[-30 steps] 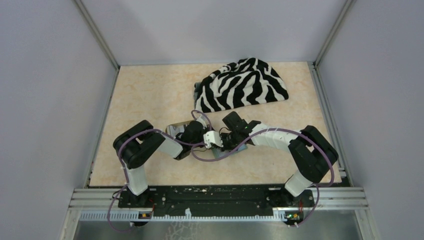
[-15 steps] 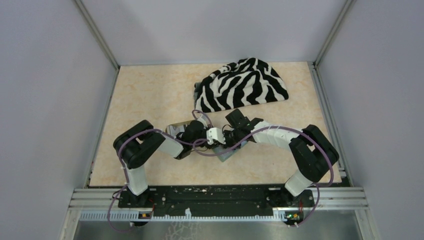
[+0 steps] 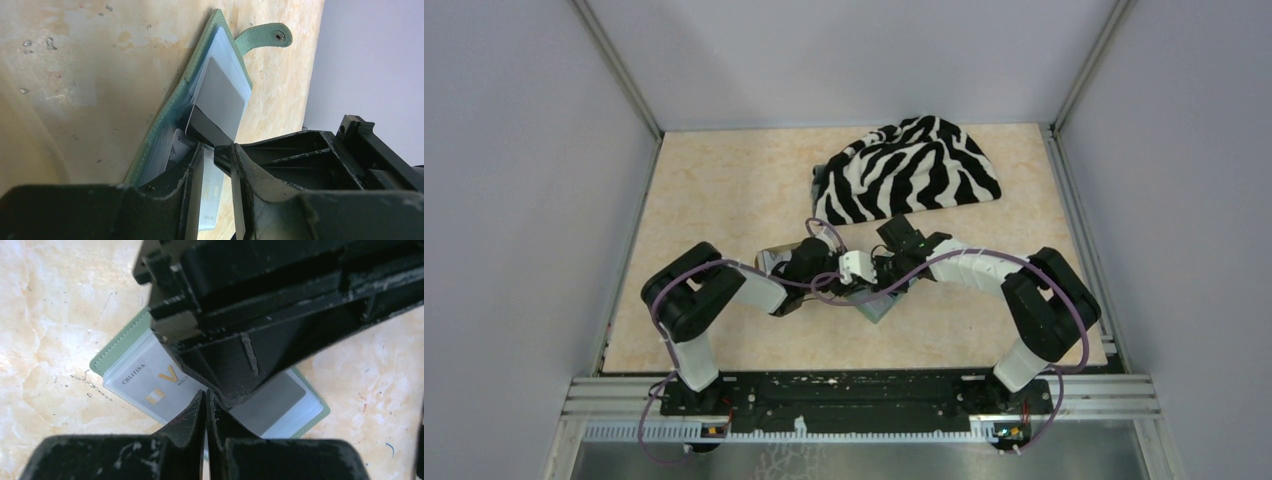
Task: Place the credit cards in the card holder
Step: Insert the credit card into the card holder.
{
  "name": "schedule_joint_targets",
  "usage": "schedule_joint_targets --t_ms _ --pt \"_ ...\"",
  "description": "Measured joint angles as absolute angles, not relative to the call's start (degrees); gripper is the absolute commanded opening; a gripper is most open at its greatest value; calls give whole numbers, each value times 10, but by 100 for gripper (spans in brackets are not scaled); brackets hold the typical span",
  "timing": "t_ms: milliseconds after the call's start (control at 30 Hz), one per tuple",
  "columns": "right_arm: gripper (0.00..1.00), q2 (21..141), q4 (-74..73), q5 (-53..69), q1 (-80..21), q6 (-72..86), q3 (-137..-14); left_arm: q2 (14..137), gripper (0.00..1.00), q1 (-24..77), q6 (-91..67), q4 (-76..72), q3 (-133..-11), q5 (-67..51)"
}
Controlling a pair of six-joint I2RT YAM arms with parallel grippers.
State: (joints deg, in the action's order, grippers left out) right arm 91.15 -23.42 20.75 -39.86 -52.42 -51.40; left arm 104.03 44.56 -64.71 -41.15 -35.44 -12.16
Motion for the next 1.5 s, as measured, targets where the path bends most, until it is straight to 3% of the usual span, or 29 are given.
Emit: schedule_joint_targets --t_ms 400,633,967,1500 --pt "1 916 -238 186 -383 -522 -515 999 35 442 -629 -354 -351 -110" --pt "2 914 -253 238 -362 -503 -518 940 34 442 -602 -315 -345 -100" --pt "11 912 -255 271 -350 -471 -530 878 16 442 -569 -336 -296 -120" --pt "11 923 -242 263 -357 -422 -530 947 9 456 -571 -412 -268 -146"
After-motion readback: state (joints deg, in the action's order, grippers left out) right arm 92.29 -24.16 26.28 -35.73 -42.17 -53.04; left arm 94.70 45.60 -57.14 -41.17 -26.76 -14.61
